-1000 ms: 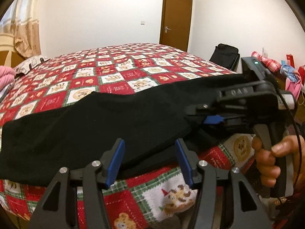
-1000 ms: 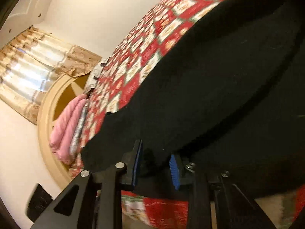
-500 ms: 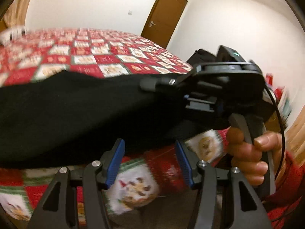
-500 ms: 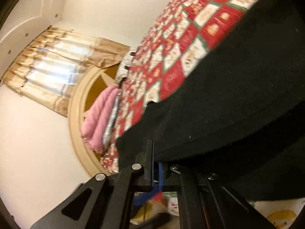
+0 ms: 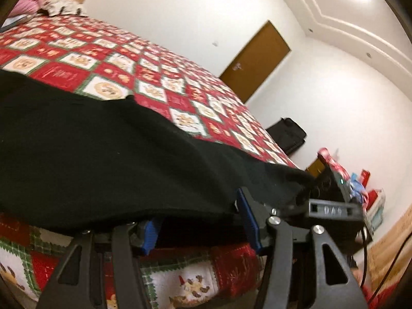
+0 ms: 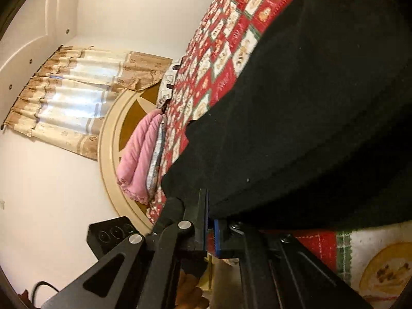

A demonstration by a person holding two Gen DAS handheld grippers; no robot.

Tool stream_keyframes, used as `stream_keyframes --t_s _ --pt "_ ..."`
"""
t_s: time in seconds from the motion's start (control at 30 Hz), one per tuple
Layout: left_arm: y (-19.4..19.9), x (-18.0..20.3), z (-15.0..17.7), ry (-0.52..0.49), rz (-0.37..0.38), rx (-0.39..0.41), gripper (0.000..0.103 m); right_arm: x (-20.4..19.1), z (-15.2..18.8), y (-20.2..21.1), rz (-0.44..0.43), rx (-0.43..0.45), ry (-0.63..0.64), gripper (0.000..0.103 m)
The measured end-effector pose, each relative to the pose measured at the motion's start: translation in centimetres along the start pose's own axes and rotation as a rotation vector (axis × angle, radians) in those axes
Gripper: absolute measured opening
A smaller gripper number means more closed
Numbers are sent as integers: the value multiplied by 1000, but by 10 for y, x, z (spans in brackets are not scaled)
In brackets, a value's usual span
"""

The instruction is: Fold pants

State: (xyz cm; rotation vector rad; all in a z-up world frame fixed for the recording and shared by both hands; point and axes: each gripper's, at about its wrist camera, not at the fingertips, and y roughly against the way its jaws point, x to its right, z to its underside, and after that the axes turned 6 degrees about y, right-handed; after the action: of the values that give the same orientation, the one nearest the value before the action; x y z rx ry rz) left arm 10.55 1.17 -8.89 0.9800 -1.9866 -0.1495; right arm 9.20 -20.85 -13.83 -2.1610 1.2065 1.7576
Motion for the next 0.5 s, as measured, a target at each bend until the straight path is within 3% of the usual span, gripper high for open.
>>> stream_keyframes --t_s 0.07,0.17,0.2,0.3,0.37,0.43,0.5 --pt "-3 -4 1 24 -12 -13 52 4 2 -3 5 -5 -10 3" --pt "-19 -5 6 6 -63 -67 20 6 3 -5 26 3 -8 4" --pt "-24 -6 8 -4 -94 -83 14 6 3 -4 50 7 1 4" --pt "-27 -16 7 44 -89 -93 9 -2 1 3 162 -23 45 5" --pt "-24 -14 3 24 -112 -84 8 -4 2 22 151 -21 41 5" --pt "-20 -13 0 12 -122 -75 8 -6 -1 46 164 20 53 5" --pt "-15 -11 -2 17 -104 -69 8 -9 -9 91 205 117 76 5"
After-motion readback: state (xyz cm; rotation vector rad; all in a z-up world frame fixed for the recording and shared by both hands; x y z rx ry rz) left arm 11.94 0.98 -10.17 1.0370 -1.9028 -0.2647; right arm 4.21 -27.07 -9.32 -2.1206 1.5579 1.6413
